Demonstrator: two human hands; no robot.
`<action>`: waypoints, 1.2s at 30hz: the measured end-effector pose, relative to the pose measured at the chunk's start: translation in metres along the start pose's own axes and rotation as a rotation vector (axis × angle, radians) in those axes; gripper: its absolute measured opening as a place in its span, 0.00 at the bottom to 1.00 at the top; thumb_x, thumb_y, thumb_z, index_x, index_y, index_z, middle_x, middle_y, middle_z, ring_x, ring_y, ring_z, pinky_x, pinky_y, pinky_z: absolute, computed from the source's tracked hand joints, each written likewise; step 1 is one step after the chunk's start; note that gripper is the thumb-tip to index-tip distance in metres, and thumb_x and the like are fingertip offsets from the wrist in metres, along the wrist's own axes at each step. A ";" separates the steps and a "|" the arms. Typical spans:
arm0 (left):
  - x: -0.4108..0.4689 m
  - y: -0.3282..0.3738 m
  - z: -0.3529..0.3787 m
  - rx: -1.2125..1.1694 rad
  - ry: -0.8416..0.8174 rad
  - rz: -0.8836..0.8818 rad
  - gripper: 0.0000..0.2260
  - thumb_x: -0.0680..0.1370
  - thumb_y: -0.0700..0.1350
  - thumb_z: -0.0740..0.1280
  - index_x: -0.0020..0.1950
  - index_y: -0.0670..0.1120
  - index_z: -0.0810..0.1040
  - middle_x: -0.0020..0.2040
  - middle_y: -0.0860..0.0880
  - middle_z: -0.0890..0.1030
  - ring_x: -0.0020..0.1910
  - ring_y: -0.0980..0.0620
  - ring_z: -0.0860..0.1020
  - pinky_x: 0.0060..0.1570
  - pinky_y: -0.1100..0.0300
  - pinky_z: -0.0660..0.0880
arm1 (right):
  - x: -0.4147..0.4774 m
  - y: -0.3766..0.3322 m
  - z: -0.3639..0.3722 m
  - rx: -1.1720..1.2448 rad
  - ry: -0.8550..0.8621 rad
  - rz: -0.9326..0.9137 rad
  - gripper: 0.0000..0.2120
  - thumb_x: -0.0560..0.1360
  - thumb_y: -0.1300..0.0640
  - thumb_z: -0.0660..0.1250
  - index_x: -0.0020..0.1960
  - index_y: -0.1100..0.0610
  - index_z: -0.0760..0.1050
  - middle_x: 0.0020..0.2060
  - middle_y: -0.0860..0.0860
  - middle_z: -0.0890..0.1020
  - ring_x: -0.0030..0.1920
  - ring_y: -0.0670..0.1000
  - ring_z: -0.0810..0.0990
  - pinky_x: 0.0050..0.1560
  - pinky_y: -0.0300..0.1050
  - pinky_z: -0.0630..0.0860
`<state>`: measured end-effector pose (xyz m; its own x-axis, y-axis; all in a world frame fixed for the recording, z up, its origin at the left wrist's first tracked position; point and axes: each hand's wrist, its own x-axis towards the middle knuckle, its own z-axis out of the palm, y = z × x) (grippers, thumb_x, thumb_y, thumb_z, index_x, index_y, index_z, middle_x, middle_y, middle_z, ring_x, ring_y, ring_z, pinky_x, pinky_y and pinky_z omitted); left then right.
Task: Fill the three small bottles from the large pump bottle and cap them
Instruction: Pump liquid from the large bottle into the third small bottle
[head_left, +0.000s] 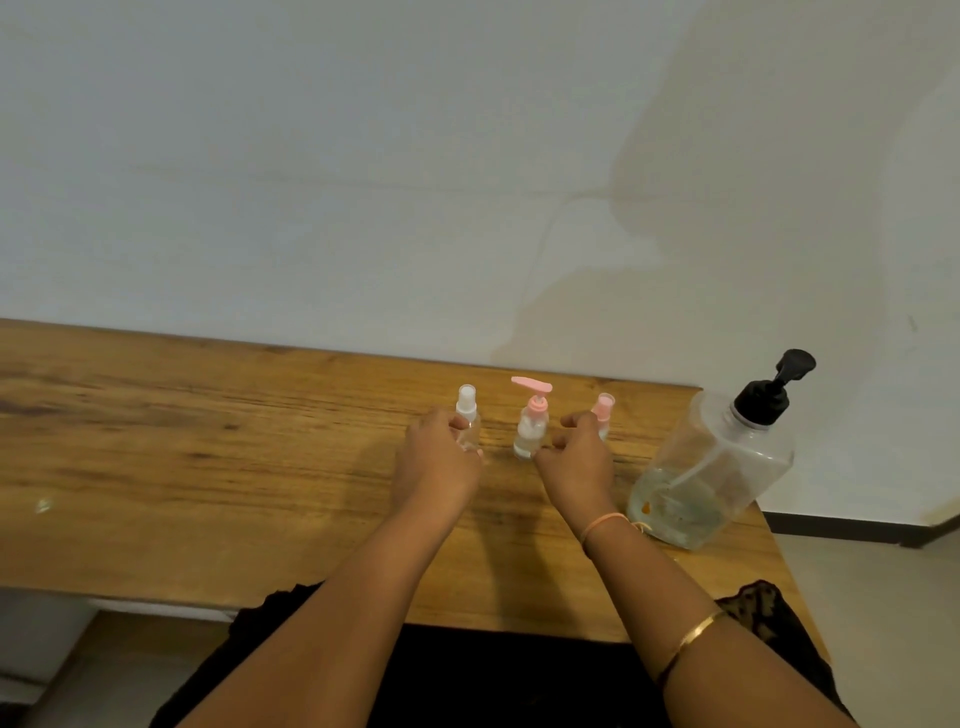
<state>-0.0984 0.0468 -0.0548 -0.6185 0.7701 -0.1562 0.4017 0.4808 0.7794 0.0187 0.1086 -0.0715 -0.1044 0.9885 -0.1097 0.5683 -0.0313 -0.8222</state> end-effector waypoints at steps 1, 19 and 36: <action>0.001 0.001 0.000 0.016 0.022 -0.006 0.18 0.73 0.45 0.72 0.62 0.49 0.72 0.60 0.50 0.74 0.56 0.49 0.74 0.48 0.56 0.73 | -0.003 -0.001 -0.001 0.005 -0.003 -0.003 0.19 0.74 0.64 0.67 0.63 0.58 0.66 0.50 0.54 0.77 0.48 0.51 0.74 0.47 0.42 0.71; 0.030 -0.008 0.026 -0.095 0.010 -0.037 0.23 0.72 0.47 0.74 0.65 0.47 0.73 0.61 0.49 0.78 0.56 0.50 0.76 0.47 0.58 0.69 | -0.017 -0.017 -0.005 0.235 -0.156 -0.093 0.15 0.72 0.60 0.71 0.55 0.54 0.70 0.46 0.50 0.78 0.46 0.46 0.77 0.47 0.37 0.75; -0.068 0.026 0.000 -0.075 0.012 0.265 0.11 0.70 0.51 0.73 0.45 0.49 0.74 0.41 0.53 0.77 0.40 0.55 0.76 0.34 0.60 0.72 | -0.064 -0.031 -0.038 0.321 0.051 -0.294 0.12 0.66 0.56 0.77 0.44 0.56 0.76 0.38 0.45 0.80 0.39 0.43 0.77 0.39 0.30 0.72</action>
<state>-0.0460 0.0067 -0.0235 -0.5065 0.8597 0.0662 0.5002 0.2305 0.8347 0.0388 0.0523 -0.0181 -0.1787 0.9679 0.1765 0.2369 0.2165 -0.9471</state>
